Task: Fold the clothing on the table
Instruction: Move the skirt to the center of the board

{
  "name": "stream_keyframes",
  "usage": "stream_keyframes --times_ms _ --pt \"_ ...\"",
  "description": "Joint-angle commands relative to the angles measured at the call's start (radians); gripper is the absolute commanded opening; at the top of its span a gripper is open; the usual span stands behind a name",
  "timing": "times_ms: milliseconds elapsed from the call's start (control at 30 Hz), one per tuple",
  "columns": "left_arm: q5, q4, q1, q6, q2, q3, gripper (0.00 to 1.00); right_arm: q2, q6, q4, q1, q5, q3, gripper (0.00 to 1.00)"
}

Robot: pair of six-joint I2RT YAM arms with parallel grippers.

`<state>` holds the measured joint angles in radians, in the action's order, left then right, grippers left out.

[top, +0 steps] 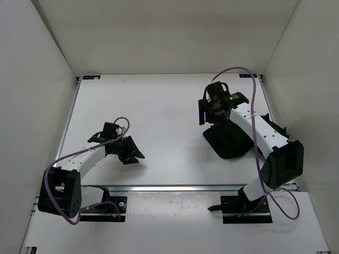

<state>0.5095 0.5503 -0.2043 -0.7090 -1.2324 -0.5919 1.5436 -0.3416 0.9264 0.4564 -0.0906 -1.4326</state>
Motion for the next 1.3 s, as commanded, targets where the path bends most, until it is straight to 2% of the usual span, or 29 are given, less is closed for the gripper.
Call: stream_keyframes --times_ms 0,167,233,333,367,433,600,633,667,700,733,767,833,933,967,1033,1133,1200,1267 --pt "0.012 -0.013 0.002 -0.001 0.004 0.014 0.52 -0.057 -0.016 -0.067 -0.054 0.051 0.043 0.62" --pt "0.021 -0.02 -0.004 -0.003 0.004 0.017 0.52 -0.169 0.033 -0.106 -0.25 0.081 0.193 0.7" --pt "0.015 -0.026 -0.003 -0.004 0.01 0.02 0.52 -0.187 0.074 -0.084 -0.337 0.04 0.244 0.73" --pt "0.015 -0.03 -0.006 -0.006 0.002 0.02 0.51 -0.159 0.137 -0.087 -0.479 -0.038 0.302 0.92" --pt "0.015 -0.032 -0.006 -0.01 -0.001 0.018 0.52 -0.136 0.142 -0.087 -0.533 -0.06 0.314 0.93" --pt "0.009 -0.036 -0.023 -0.018 -0.001 0.02 0.52 -0.11 0.154 -0.124 -0.576 -0.067 0.348 0.96" --pt "0.018 -0.044 -0.021 -0.024 0.002 0.023 0.52 -0.022 0.135 -0.225 -0.553 -0.046 0.406 0.97" --pt "0.017 -0.041 -0.017 -0.021 0.001 0.021 0.52 0.016 0.128 -0.23 -0.536 -0.052 0.402 0.95" --pt "0.017 -0.033 -0.011 -0.017 0.005 0.018 0.52 0.048 0.121 -0.225 -0.532 -0.063 0.393 0.88" --pt "0.018 -0.03 -0.007 -0.02 0.01 0.017 0.52 0.061 0.119 -0.219 -0.513 -0.049 0.374 0.61" --pt "0.017 -0.027 -0.009 -0.015 0.007 0.017 0.52 0.085 0.121 -0.2 -0.487 -0.043 0.356 0.17" --pt "0.018 -0.026 -0.006 -0.011 0.008 0.015 0.53 0.082 0.112 -0.186 -0.47 -0.037 0.335 0.0" --pt "0.021 -0.026 0.003 -0.007 0.014 0.014 0.53 0.067 0.115 -0.178 -0.392 0.001 0.295 0.0" --pt "0.034 -0.047 -0.006 -0.023 0.011 0.026 0.52 -0.008 0.096 -0.225 -0.287 0.246 0.218 0.0" --pt "0.029 -0.059 -0.006 -0.035 0.011 0.033 0.53 -0.026 0.067 -0.242 -0.268 0.276 0.177 0.0" --pt "0.043 -0.076 -0.026 -0.05 0.016 0.05 0.53 -0.03 0.053 -0.276 -0.146 0.412 0.069 0.0" --pt "0.05 -0.087 -0.004 -0.052 0.034 0.052 0.53 -0.004 0.041 -0.271 -0.03 0.436 -0.139 0.0" --pt "0.055 -0.081 0.032 -0.041 0.085 0.041 0.53 0.007 0.023 -0.248 0.01 0.434 -0.305 0.0" --pt "0.023 -0.073 0.092 -0.041 0.137 0.029 0.53 0.004 -0.019 -0.25 0.015 0.466 -0.401 0.0"
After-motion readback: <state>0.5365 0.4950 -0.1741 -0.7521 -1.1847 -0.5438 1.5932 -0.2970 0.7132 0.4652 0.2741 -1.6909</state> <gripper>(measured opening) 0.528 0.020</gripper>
